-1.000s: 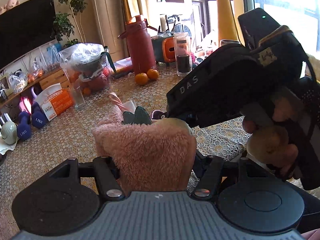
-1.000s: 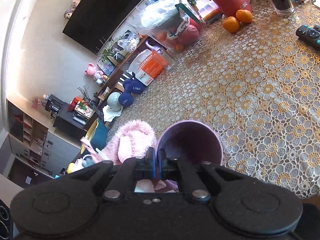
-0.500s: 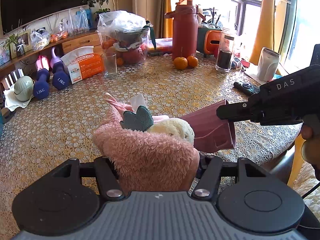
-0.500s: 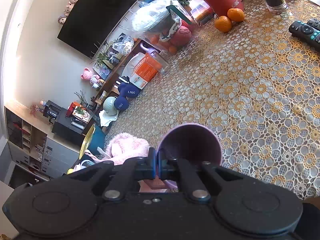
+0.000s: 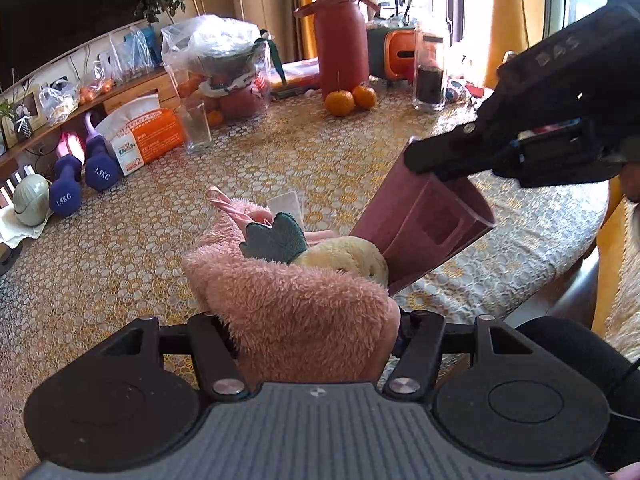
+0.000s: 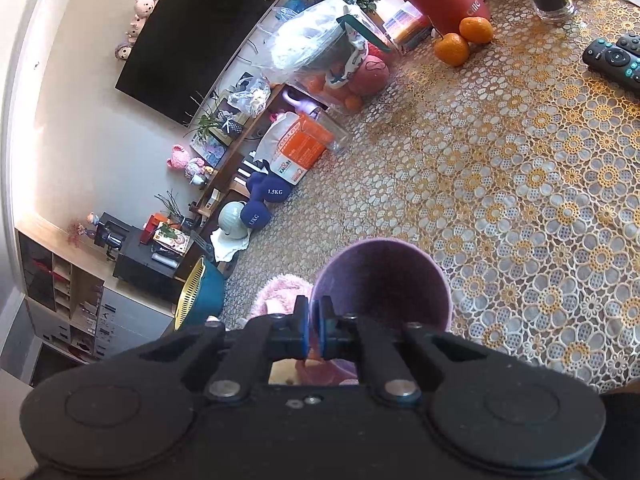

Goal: Organize objects

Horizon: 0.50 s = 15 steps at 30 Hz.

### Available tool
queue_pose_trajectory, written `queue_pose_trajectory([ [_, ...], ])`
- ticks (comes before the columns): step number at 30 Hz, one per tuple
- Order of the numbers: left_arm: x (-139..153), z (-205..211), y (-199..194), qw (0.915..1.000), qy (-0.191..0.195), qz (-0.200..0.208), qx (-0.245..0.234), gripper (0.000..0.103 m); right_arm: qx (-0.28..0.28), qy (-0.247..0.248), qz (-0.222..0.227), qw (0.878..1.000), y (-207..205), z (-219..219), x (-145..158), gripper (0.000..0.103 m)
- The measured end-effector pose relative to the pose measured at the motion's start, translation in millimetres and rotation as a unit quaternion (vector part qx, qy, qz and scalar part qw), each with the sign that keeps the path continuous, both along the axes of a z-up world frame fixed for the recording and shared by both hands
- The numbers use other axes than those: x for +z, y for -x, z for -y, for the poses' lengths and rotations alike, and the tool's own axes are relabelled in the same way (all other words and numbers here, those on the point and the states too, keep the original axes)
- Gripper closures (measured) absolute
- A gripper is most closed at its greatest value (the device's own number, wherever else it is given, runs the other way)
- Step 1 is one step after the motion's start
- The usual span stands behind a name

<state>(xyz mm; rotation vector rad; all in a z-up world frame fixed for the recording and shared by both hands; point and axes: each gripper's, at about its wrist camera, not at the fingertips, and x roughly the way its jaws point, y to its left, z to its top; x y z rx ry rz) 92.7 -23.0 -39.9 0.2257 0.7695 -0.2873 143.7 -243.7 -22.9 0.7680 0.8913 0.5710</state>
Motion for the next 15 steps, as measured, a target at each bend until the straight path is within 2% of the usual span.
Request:
queue_pose_trajectory([
  [5,-15.1,-9.9,-14.4,0.9997,-0.004,-0.021,0.014,0.041,-0.003,0.008,0.0,1.0,-3.6,-1.1,1.8,0.1],
  [15,-1.8,-37.2,-31.5,0.9989,0.031,-0.031,0.019,0.037,0.002,0.05,0.014,0.999,-28.9,-17.6,16.5,0.102],
])
